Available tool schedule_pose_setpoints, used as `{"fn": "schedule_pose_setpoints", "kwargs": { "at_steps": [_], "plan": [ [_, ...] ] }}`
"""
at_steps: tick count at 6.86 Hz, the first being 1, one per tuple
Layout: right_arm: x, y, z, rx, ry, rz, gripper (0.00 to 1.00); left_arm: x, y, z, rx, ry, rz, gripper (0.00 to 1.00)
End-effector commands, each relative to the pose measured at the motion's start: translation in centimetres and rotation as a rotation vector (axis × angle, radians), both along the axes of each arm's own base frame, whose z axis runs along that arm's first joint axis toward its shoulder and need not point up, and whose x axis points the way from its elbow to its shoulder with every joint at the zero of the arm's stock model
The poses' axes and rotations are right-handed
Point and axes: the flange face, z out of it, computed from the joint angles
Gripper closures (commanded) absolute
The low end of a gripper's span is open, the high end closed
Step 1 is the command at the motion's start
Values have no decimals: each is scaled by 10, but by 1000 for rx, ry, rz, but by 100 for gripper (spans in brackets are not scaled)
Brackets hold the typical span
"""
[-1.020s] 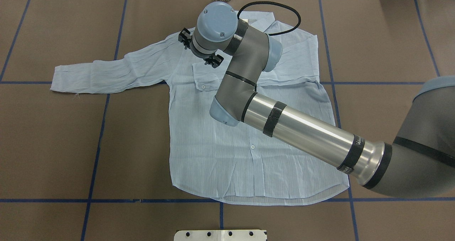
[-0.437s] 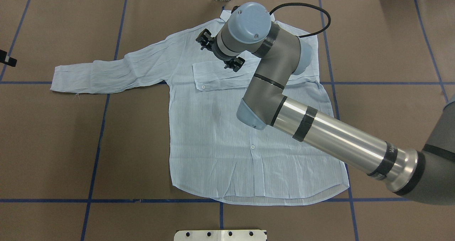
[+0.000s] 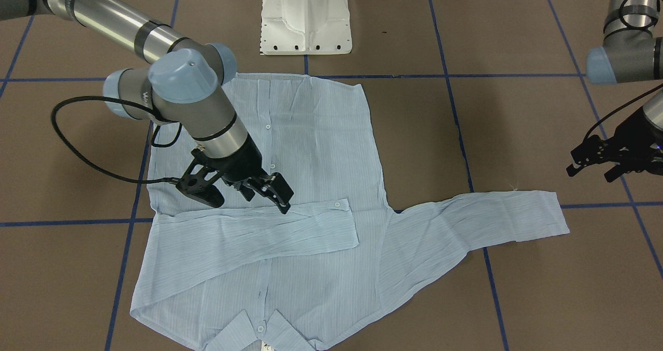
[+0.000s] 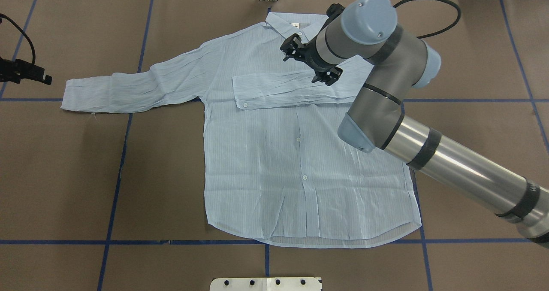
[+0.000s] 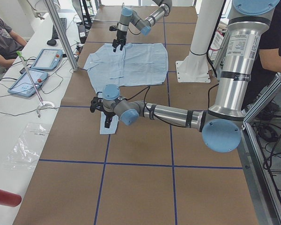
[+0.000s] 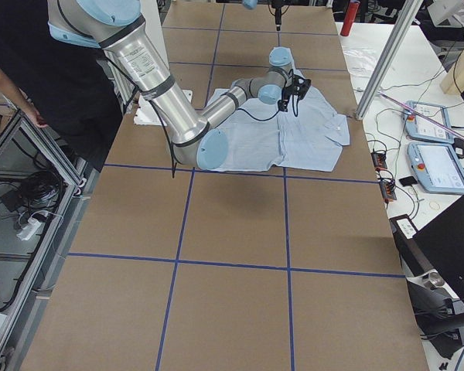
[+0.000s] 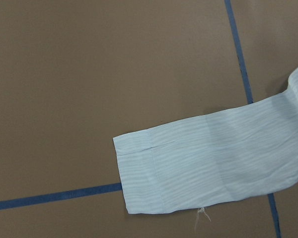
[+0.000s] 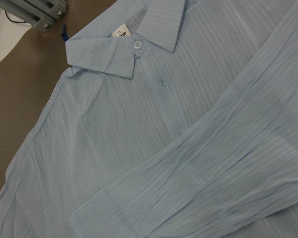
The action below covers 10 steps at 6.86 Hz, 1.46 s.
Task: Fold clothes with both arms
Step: 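Release the sleeve with the right gripper while the left grasps the other cuff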
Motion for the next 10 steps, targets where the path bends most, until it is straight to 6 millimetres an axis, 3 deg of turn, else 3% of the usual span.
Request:
{"fn": "schedule_pose_setpoints", "kwargs": {
  "at_steps": [1, 5, 6, 10],
  "plan": [
    [48, 7, 32, -1, 1, -12, 0, 23, -3, 27, -2, 0, 13, 1],
    [57, 12, 50, -2, 20, -12, 0, 67, -21, 38, -73, -6, 33, 2],
    [56, 13, 53, -2, 24, -9, 0, 82, -18, 44, -84, -13, 57, 4],
    [55, 13, 57, -7, 32, -5, 0, 91, -14, 54, -101, -35, 52, 12]
  ]
}}
